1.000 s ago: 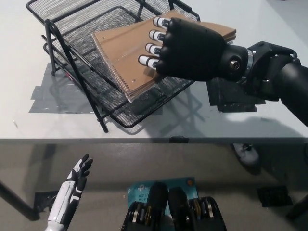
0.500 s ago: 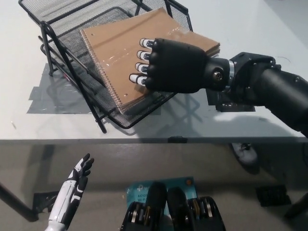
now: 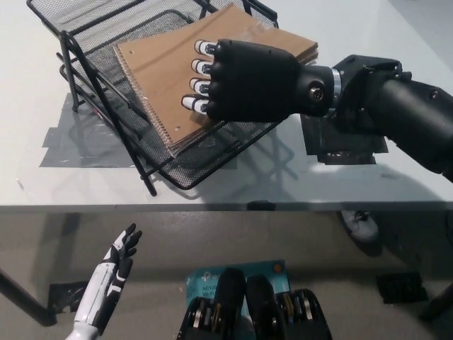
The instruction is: A person hands a notebook to the robot and the robot grabs it with its right hand and places it in the file tray kept in the centre of the desk infront of it.
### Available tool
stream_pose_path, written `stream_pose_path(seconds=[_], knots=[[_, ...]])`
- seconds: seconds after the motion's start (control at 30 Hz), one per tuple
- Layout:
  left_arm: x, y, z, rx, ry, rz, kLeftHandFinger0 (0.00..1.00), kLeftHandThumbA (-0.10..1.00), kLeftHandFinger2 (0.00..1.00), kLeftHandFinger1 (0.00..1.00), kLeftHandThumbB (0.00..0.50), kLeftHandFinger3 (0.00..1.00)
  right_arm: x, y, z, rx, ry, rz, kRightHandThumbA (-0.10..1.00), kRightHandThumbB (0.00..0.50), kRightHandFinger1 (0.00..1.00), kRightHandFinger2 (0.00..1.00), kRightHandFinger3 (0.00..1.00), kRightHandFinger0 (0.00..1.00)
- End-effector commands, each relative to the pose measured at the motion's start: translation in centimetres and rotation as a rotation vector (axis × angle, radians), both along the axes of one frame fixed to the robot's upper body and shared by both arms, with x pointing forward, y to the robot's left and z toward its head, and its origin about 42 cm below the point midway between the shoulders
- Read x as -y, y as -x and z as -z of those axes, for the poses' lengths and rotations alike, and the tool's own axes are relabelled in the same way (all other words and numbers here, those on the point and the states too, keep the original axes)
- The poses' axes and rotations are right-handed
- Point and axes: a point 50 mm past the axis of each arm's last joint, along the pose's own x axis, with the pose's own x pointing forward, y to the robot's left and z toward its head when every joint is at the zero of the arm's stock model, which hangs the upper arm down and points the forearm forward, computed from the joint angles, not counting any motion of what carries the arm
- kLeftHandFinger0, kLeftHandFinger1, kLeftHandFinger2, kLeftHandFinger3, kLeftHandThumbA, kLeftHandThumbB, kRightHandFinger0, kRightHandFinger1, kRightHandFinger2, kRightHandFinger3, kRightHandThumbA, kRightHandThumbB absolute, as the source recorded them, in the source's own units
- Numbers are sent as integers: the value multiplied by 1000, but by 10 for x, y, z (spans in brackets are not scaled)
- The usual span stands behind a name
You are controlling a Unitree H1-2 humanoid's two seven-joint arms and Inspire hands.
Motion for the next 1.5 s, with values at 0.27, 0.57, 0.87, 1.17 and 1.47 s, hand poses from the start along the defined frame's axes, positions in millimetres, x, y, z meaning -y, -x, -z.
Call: stream_pose_path(seconds=[0.27, 0.57, 0.87, 1.17, 1.47], knots=[[0, -4, -11, 64, -6, 37, 1000, 1000, 1000, 1000, 395, 1000, 23, -5, -90, 88, -328, -71, 801, 0, 0, 0, 0, 0], [1, -5, -11, 60, -17, 47, 1000, 1000, 1000, 1000, 379, 1000, 33, -13, -117, 80, -450, -60, 695, 0, 0, 0, 266, 0], [4, -7, -9, 69, -22, 61, 1000, 1000, 1000, 1000, 378, 1000, 27, -28, -115, 60, -560, -38, 813, 0, 0, 0, 31, 0], [6, -8, -15, 69, -43, 66, 1000, 1000, 1000, 1000, 404, 1000, 13, -36, -98, 26, -548, -51, 920, 0, 0, 0, 7, 0], [8, -10, -17, 76, -49, 77, 1000, 1000, 1000, 1000, 416, 1000, -4, -34, -79, 8, -446, -67, 902, 7, 0, 0, 7, 0]])
